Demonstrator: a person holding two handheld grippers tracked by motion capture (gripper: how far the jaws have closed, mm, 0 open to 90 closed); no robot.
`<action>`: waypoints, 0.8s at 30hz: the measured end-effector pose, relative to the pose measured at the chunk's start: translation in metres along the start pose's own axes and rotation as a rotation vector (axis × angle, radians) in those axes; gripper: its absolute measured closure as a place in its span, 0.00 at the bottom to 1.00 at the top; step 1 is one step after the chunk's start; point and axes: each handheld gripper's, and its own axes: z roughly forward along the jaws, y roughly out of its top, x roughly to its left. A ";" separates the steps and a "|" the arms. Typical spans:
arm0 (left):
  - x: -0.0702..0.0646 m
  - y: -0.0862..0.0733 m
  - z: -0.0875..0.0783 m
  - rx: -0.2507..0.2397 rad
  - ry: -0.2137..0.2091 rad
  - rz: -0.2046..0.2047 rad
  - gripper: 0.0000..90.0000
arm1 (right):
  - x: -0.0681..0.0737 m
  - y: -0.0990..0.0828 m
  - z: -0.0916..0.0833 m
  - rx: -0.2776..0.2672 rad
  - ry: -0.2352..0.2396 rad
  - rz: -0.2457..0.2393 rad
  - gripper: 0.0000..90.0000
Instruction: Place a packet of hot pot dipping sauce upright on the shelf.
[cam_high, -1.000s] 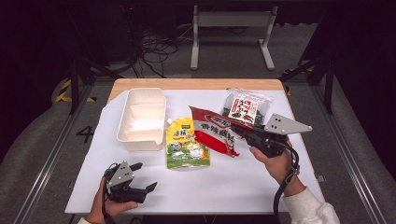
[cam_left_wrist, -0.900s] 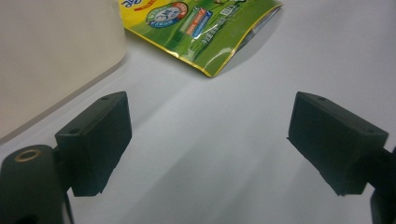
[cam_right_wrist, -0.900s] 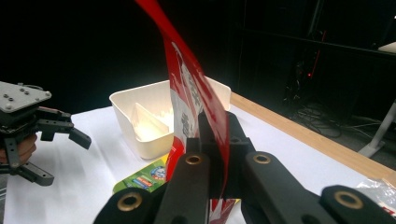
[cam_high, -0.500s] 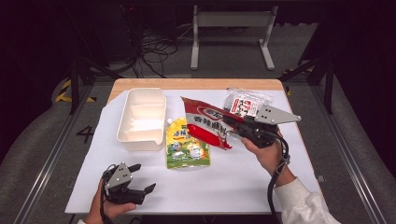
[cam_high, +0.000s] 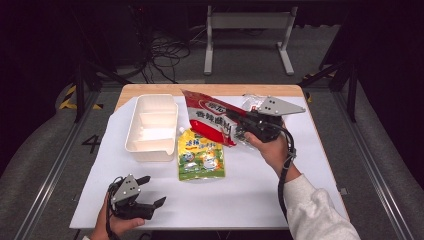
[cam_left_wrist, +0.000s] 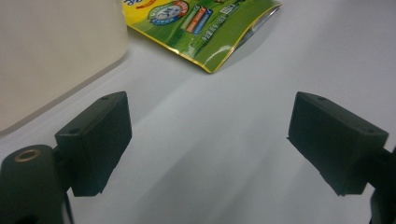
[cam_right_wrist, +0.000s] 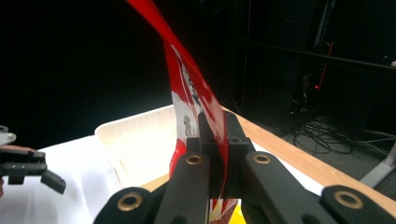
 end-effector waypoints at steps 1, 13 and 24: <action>0.000 0.000 0.000 -0.003 0.001 0.001 0.16 | 0.000 0.000 0.000 0.000 0.000 0.000 0.99; 0.000 -0.003 -0.005 -0.007 0.007 -0.011 0.16 | -0.009 0.019 0.035 -0.012 0.012 0.005 0.99; -0.003 -0.012 -0.016 -0.010 0.032 -0.040 0.16 | -0.014 0.029 0.065 -0.008 0.027 0.006 0.99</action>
